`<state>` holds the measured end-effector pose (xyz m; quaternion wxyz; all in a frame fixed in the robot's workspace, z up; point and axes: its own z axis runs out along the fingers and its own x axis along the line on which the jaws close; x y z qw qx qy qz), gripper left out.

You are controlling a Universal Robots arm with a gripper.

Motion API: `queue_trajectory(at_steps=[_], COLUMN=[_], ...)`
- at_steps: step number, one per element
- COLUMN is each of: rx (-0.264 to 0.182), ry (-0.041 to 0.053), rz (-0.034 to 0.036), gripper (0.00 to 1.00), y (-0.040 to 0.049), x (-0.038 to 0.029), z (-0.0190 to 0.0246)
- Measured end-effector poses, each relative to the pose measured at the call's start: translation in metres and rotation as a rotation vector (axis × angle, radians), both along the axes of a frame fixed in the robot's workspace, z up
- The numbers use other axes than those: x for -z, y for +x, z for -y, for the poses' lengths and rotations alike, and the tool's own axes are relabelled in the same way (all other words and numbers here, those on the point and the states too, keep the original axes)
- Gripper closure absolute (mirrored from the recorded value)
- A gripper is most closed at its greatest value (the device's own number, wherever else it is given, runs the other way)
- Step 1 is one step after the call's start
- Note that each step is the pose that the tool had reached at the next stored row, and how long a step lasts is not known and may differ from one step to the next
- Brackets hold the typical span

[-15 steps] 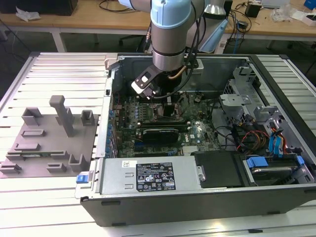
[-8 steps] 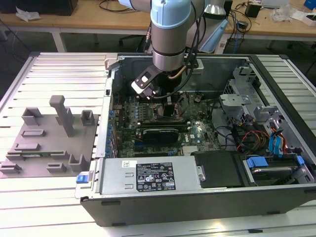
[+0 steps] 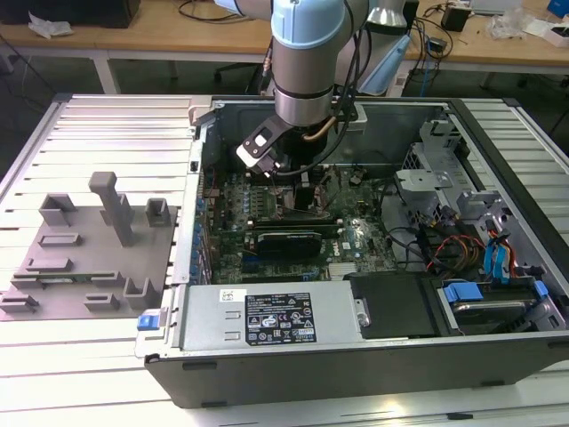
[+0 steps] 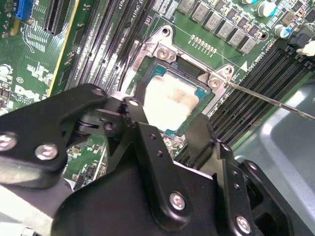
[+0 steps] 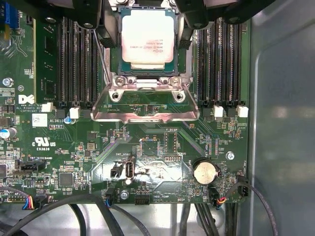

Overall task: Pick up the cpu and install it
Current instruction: 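Place the cpu into insertion slot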

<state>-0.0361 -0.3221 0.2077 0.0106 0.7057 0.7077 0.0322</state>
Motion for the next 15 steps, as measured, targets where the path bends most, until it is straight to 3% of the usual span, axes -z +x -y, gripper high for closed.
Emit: queue_trajectory(at_steps=[1,2,3,5,8,12,13,15], rx=[0.0,0.0,0.0,0.0,0.0,0.0,0.0,0.0], ry=[0.0,0.0,-0.0001,-0.0002,-0.0003,-0.0004,-0.0003,0.0005], rz=[0.0,0.0,0.0,0.0,0.0,0.0,-0.0029,-0.0199], gripper=[0.47,0.47,0.6,0.66,0.89,0.89,0.89,0.89], y=[0.0,0.0,0.0,0.0,0.0,0.0,0.0001,0.0004], x=[0.0,0.0,0.0,0.0,0.0,0.0,0.0,0.0], z=[0.0,0.0,0.0,0.0,0.0,0.0,0.0,0.0])
